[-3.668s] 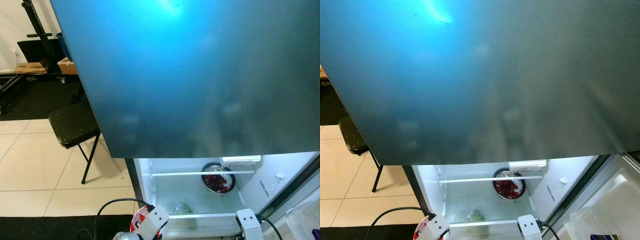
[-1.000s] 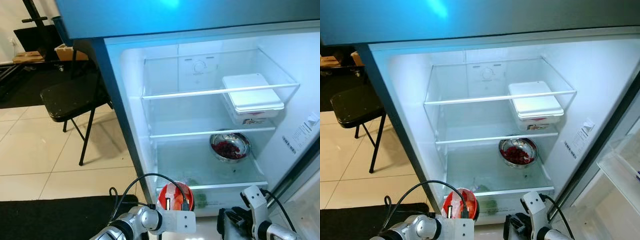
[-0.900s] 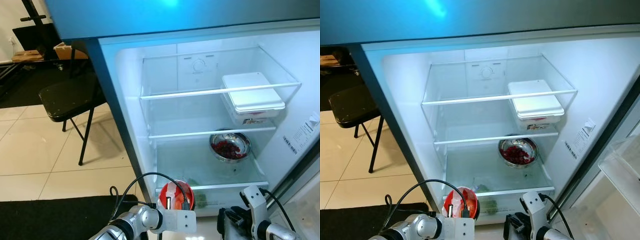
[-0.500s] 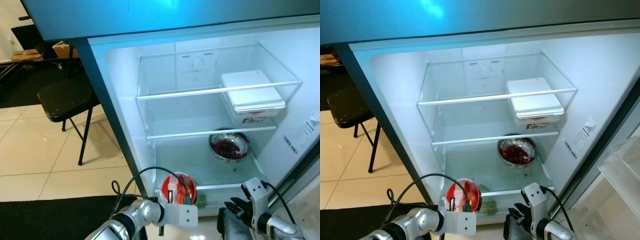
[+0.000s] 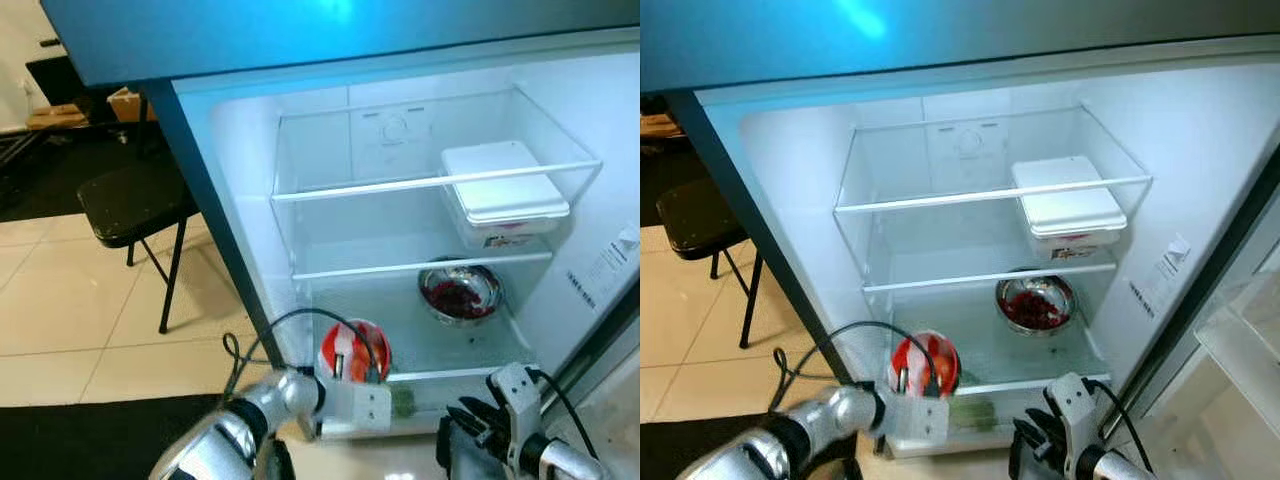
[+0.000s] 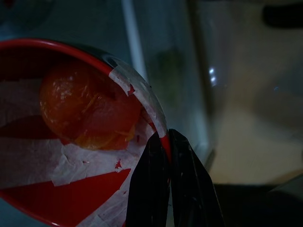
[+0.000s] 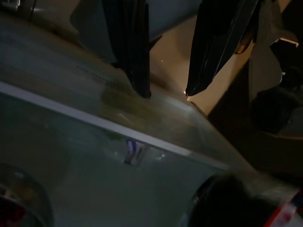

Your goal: Restocking fridge

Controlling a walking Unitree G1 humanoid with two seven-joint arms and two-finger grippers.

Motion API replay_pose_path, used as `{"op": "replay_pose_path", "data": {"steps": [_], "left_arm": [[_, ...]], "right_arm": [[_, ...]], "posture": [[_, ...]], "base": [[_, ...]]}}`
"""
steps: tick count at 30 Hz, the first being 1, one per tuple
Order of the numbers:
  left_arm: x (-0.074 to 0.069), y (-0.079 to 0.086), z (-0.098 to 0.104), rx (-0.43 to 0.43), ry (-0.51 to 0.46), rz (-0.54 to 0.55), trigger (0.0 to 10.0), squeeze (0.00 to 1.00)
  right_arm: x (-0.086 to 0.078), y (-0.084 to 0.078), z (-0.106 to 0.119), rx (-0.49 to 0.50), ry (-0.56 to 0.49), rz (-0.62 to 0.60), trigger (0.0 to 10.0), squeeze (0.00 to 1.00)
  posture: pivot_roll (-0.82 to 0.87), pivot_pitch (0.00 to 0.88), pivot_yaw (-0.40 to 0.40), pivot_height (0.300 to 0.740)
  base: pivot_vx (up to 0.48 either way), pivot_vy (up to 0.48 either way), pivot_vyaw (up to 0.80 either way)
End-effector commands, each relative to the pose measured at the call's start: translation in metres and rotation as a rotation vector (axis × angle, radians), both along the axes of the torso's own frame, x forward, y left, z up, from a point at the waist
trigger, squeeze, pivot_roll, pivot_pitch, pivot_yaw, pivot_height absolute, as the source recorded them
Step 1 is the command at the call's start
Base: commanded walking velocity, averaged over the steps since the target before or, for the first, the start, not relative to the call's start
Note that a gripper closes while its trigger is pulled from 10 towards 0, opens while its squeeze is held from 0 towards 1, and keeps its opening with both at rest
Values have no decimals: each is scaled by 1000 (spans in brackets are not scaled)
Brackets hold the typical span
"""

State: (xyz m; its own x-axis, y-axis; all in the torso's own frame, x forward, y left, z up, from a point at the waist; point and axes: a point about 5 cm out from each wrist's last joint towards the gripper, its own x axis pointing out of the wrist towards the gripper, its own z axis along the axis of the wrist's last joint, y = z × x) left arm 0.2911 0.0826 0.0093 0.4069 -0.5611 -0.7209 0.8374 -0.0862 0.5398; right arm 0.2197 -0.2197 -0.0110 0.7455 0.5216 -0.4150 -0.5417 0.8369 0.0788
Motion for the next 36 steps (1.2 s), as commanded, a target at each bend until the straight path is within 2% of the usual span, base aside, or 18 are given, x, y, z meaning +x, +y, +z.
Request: {"op": "replay_pose_path", "data": {"steps": [1,3,5,7,14,16,20,24,27,36], "left_arm": [[18,17,15,48,-60,25,10000,0],[27,21,24,58,-87,44,10000,0],[29,23,26,58,-92,50,10000,0],[36,28,33,71,-105,76,10000,0],[39,29,37,74,-105,77,10000,0],[37,23,37,53,-84,45,10000,0],[34,18,36,49,-73,12,10000,0],[28,8,32,42,-69,-47,10000,0],[28,4,32,31,-71,-61,10000,0],[29,-15,34,41,-145,-82,10000,0]], "right_arm": [[1,8,14,44,-72,32,10000,0],[0,9,23,68,-108,39,10000,0],[-1,9,25,77,-116,43,10000,0],[-2,17,35,80,-140,81,10000,0],[-6,30,48,75,-170,126,10000,0],[-11,40,56,70,-174,154,10000,0],[-14,47,60,77,-177,170,10000,0],[-23,61,72,109,-183,195,10000,0],[-26,65,76,122,-188,203,10000,0],[-32,83,95,146,-197,230,10000,0]], "posture": [[-104,5,106,407],[-106,24,108,403],[-107,27,108,403],[-114,55,114,403],[-118,98,125,403],[-114,131,132,393],[-116,145,137,383],[-123,185,144,359],[-128,205,146,359],[-148,244,148,359]], "base": [[0,0,0],[0,0,0],[0,0,0],[0,0,0],[0,0,0],[0,0,0],[0,0,0],[0,0,0],[0,0,0],[0,0,0]]}}
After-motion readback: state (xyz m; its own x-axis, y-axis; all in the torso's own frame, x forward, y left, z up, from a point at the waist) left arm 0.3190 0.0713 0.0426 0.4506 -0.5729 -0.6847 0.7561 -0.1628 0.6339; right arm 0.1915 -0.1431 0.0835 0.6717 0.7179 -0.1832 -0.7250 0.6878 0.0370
